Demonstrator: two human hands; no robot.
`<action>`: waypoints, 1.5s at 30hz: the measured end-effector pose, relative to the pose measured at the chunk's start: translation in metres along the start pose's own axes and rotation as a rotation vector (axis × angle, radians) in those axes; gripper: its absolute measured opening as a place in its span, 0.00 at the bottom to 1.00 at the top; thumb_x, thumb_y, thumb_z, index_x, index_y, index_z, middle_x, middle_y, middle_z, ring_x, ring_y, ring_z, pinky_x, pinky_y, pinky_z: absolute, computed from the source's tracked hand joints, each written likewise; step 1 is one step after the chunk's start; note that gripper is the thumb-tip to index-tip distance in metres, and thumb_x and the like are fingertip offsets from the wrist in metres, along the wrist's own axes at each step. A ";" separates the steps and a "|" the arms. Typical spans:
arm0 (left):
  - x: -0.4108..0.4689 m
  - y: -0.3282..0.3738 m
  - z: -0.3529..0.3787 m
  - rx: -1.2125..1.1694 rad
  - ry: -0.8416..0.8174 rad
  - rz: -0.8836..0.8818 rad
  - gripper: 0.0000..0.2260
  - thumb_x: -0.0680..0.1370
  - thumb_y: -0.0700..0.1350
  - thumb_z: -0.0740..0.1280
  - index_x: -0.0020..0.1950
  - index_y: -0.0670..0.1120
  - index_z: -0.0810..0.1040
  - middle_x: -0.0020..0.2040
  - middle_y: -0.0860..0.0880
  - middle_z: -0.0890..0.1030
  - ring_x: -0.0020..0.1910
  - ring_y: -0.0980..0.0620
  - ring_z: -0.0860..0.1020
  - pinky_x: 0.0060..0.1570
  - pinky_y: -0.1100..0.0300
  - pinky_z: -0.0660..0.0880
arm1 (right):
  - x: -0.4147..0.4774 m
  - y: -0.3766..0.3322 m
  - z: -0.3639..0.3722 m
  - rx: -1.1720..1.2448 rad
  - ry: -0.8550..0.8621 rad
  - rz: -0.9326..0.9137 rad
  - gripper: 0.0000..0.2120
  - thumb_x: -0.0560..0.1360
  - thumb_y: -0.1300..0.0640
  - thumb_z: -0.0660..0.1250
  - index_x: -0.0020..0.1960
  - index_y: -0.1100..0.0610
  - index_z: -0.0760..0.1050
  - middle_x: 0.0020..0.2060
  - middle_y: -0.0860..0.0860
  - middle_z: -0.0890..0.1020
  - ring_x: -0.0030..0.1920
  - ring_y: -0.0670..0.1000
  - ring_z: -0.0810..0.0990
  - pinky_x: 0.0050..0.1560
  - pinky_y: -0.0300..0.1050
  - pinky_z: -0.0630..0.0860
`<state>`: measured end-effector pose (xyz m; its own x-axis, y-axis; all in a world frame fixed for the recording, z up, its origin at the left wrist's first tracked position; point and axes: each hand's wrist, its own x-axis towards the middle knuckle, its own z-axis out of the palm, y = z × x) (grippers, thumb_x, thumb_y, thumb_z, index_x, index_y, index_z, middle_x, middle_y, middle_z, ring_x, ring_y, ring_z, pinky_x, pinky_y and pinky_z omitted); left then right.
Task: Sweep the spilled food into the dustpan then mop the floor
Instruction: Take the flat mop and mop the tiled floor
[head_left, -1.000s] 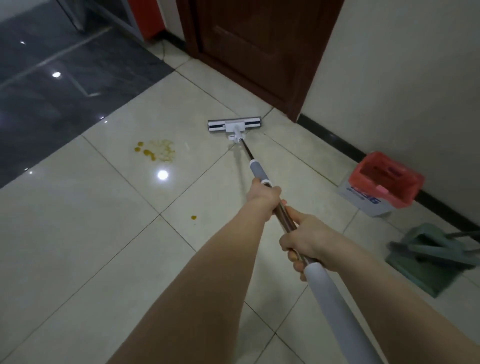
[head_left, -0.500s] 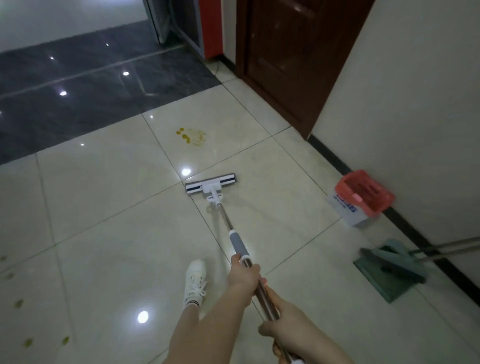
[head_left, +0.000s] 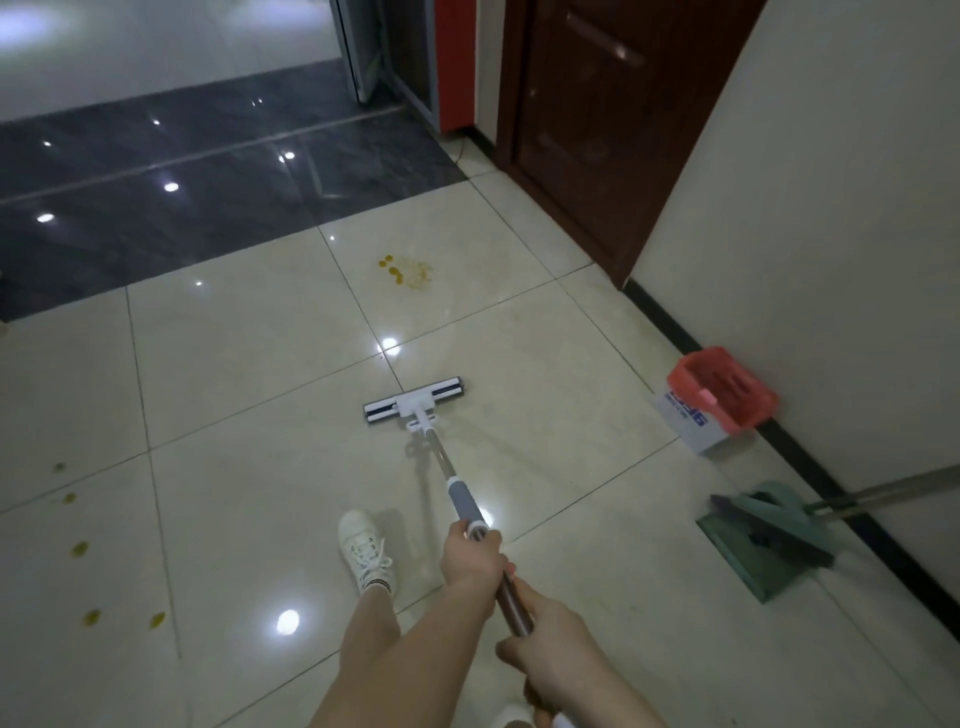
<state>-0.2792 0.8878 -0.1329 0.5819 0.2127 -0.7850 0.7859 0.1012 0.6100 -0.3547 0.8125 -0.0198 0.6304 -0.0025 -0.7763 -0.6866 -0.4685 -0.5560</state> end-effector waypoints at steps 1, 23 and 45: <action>0.007 0.011 0.000 0.011 0.007 0.009 0.16 0.76 0.36 0.64 0.62 0.48 0.71 0.43 0.37 0.78 0.25 0.44 0.74 0.25 0.59 0.72 | 0.009 -0.009 0.000 0.037 0.002 0.014 0.37 0.72 0.64 0.63 0.74 0.36 0.61 0.38 0.52 0.77 0.21 0.46 0.73 0.24 0.38 0.72; 0.283 0.323 -0.016 0.024 0.051 0.045 0.12 0.75 0.36 0.65 0.54 0.48 0.70 0.48 0.39 0.79 0.21 0.45 0.73 0.36 0.48 0.81 | 0.274 -0.313 -0.038 0.284 -0.003 0.099 0.31 0.77 0.60 0.62 0.73 0.34 0.60 0.30 0.54 0.72 0.16 0.50 0.68 0.21 0.36 0.69; 0.510 0.615 -0.009 0.144 0.053 0.061 0.11 0.76 0.37 0.66 0.55 0.49 0.72 0.44 0.43 0.79 0.28 0.43 0.77 0.40 0.47 0.82 | 0.514 -0.587 -0.100 0.289 -0.010 0.081 0.31 0.77 0.61 0.62 0.75 0.37 0.60 0.34 0.56 0.76 0.21 0.50 0.72 0.19 0.36 0.69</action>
<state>0.4990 1.0675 -0.1570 0.6205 0.2658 -0.7378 0.7736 -0.0532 0.6314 0.4086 0.9980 -0.0622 0.5667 -0.0199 -0.8237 -0.8100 -0.1967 -0.5525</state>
